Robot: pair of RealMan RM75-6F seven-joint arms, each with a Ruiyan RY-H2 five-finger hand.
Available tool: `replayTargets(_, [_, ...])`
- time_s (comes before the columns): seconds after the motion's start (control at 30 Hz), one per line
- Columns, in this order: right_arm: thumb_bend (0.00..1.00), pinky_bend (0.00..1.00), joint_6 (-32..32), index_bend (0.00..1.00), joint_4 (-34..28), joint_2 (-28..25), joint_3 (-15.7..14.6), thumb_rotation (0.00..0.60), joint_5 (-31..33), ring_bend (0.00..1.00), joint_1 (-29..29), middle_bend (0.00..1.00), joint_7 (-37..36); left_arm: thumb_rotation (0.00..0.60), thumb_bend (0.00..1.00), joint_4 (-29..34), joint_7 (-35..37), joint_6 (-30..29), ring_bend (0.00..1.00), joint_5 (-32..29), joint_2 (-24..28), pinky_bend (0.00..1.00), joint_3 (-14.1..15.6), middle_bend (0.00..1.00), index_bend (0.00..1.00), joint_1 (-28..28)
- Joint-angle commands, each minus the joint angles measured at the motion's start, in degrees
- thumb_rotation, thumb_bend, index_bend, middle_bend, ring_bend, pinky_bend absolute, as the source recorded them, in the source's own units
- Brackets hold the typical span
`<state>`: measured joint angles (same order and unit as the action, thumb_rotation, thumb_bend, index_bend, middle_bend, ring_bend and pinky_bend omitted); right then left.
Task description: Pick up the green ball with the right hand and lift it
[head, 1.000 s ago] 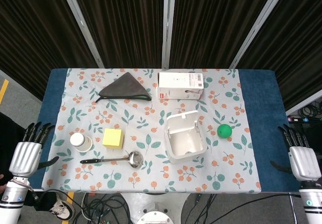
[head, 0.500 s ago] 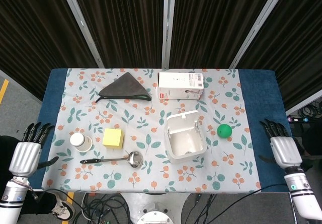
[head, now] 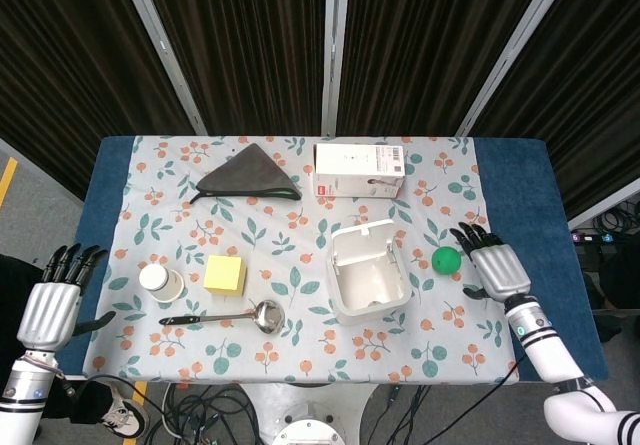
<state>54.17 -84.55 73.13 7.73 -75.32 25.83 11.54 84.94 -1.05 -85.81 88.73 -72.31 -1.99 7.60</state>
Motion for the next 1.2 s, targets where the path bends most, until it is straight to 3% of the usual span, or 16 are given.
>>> replayTargets(0.03, [0.05, 0.19, -2.05, 0.00, 0.54, 1.71, 0.22, 0.600, 2.84, 0.00, 1.54, 0.00, 2.82, 0.600, 0.00, -0.06, 0.11, -0.20, 0.02, 0.15, 0.07, 0.02, 0.01, 0.11, 0.14, -0.05])
replayTargets(0.37, [0.12, 0.23, -5.50, 0.00, 2.28, 4.42, 0.00, 0.600, 8.10, 0.00, 4.75, 0.01, 6.28, 0.600, 0.00, -0.74, 0.44, -0.04, 0.02, -0.30, -0.20, 0.02, -0.11, 0.11, 0.14, -0.07])
replayTargets(0.63, [0.18, 0.40, -7.21, 0.03, 3.03, 5.75, -1.54, 0.600, 11.64, 0.05, 5.93, 0.10, 9.17, 0.600, 0.00, -1.10, 1.16, 0.03, 0.02, -0.36, -0.23, 0.02, -0.07, 0.11, 0.14, -0.10])
replayTargets(0.8, [0.25, 0.59, -4.98, 0.28, 3.99, 6.65, -1.72, 0.600, 11.43, 0.25, 5.65, 0.24, 8.86, 0.600, 0.00, -1.57, 1.93, -0.02, 0.02, -0.50, -0.33, 0.02, 0.01, 0.11, 0.14, -0.27])
replayTargets(0.97, [0.32, 0.69, -2.46, 0.52, 4.90, 6.99, -2.28, 0.600, 8.98, 0.43, 5.02, 0.43, 7.51, 0.600, 0.00, -1.94, 2.25, -0.05, 0.02, -0.46, -0.52, 0.02, 0.01, 0.11, 0.14, -0.27])
replayTargets(1.07, [0.36, 0.73, -0.39, 0.61, 4.81, 6.56, -2.27, 0.600, 7.09, 0.50, 4.39, 0.50, 5.76, 0.600, 0.00, -1.96, 2.36, -0.27, 0.02, -0.45, -0.51, 0.02, 0.00, 0.11, 0.14, -0.38])
replayTargets(1.2, [0.38, 0.73, 4.09, 0.64, 1.67, 3.15, -1.06, 0.600, 3.61, 0.51, 3.06, 0.52, 0.95, 0.600, 0.00, -1.94, 2.33, -0.30, 0.02, -0.45, -0.41, 0.03, 0.04, 0.11, 0.14, -0.45])
